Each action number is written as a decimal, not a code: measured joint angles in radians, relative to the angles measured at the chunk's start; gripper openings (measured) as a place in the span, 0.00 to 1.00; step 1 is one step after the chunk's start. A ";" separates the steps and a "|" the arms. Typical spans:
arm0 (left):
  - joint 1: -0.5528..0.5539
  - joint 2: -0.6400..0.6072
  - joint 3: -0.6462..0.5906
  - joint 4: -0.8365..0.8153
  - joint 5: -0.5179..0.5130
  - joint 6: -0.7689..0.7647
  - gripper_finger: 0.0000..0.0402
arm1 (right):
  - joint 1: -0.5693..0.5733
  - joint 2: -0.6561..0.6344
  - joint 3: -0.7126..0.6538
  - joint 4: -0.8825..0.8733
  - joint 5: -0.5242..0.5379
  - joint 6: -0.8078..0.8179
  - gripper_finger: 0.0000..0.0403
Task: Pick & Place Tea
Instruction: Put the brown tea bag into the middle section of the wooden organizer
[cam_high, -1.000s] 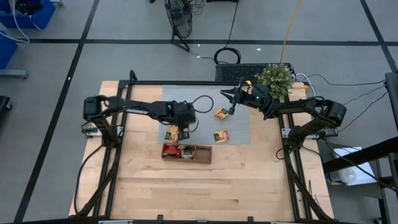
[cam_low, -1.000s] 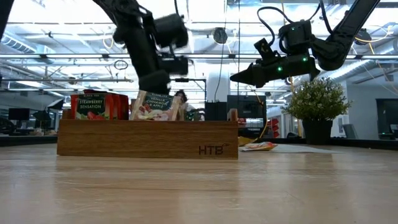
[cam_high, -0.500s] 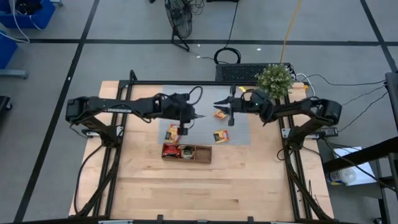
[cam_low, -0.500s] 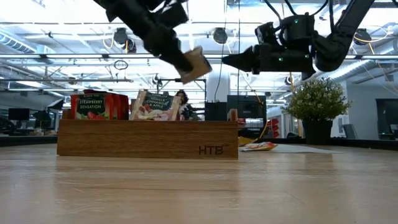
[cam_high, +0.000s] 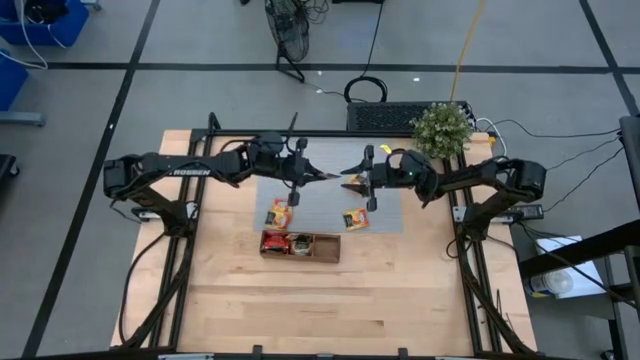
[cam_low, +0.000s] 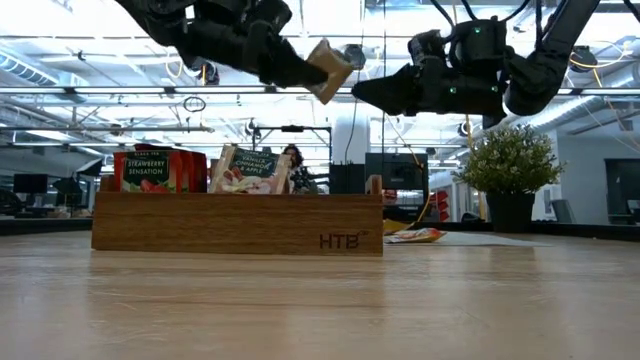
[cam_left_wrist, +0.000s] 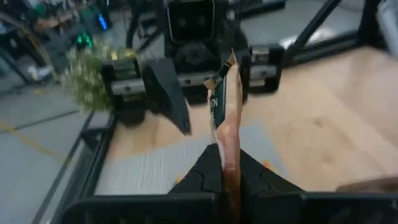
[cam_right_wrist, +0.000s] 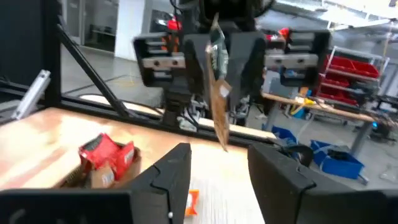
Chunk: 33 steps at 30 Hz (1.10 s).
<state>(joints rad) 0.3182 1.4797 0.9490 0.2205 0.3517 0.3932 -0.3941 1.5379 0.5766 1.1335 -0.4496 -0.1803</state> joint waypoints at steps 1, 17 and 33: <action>0.005 0.002 -0.002 0.017 0.017 -0.008 0.02 | 0.009 0.000 0.000 0.007 0.000 0.003 0.37; -0.037 0.006 -0.005 0.028 0.049 -0.031 0.02 | 0.083 0.038 0.033 0.086 0.079 0.016 0.32; -0.027 0.007 -0.003 -0.049 0.010 -0.033 0.02 | 0.095 0.165 0.096 0.199 0.083 0.074 0.27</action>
<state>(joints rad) 0.2915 1.4864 0.9459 0.1714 0.3614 0.3606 -0.2989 1.7029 0.6727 1.3329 -0.3665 -0.1062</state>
